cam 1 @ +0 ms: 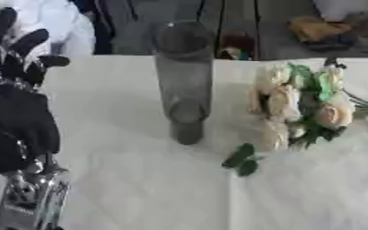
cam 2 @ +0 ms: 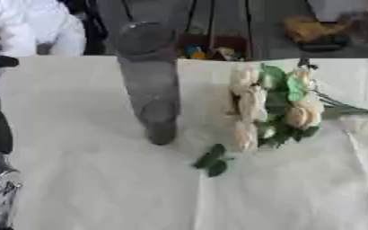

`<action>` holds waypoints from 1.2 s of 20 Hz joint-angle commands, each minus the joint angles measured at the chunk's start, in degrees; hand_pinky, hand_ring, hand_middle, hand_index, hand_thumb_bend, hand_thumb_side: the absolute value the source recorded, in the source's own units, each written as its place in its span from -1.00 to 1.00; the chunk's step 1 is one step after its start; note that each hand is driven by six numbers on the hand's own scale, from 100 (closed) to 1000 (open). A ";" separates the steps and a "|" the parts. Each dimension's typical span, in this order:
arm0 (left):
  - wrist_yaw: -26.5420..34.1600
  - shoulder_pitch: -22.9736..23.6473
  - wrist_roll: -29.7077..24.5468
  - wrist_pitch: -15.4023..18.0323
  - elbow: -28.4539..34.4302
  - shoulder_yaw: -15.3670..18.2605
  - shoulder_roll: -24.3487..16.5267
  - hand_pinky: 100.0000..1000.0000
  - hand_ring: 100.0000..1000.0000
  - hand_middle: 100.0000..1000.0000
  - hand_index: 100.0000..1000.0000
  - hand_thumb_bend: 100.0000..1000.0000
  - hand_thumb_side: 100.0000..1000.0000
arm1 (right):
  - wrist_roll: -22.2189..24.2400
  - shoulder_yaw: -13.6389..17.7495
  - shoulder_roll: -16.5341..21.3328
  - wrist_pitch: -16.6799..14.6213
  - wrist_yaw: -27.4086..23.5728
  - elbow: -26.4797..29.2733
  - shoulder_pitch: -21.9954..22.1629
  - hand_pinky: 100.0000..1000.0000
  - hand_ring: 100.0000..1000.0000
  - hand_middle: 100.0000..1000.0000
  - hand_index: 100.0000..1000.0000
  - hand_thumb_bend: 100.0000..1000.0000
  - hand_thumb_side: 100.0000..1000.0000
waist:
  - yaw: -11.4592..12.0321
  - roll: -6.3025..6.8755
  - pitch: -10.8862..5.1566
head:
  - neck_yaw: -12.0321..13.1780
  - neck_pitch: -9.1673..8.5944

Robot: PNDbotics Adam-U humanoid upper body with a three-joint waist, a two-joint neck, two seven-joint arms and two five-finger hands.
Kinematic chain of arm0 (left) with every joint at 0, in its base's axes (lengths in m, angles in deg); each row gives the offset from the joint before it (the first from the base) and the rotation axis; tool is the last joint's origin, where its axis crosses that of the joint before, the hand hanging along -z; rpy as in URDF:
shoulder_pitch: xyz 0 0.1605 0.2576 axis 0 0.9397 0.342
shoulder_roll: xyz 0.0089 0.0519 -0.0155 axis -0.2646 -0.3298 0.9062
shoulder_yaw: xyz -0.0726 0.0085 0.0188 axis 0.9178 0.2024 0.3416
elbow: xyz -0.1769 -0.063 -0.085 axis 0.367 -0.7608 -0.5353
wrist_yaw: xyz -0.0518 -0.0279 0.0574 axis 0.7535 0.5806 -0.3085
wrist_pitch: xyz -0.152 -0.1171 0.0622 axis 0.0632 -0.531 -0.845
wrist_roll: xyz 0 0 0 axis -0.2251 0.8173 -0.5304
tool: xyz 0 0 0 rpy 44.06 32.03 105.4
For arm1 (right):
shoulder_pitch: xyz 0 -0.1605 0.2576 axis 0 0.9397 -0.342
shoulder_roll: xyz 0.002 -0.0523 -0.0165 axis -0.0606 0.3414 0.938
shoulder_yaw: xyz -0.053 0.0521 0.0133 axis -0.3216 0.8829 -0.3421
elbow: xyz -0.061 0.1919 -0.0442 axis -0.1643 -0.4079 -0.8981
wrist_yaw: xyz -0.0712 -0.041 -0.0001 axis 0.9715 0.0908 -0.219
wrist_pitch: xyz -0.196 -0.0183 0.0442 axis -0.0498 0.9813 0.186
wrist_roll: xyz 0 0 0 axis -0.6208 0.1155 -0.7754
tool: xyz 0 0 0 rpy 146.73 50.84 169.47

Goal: Arrange flowers into the vase.

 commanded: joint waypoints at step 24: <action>0.85 0.11 -0.85 -0.22 1.02 -0.51 -0.38 -0.03 0.37 0.55 0.78 -0.21 1.00 | 27.15 -3.86 11.77 -8.39 7.40 -20.84 -8.91 0.58 0.90 0.68 0.88 -1.00 0.86 | -0.11 0.35 -2.89 | -4.01 1.02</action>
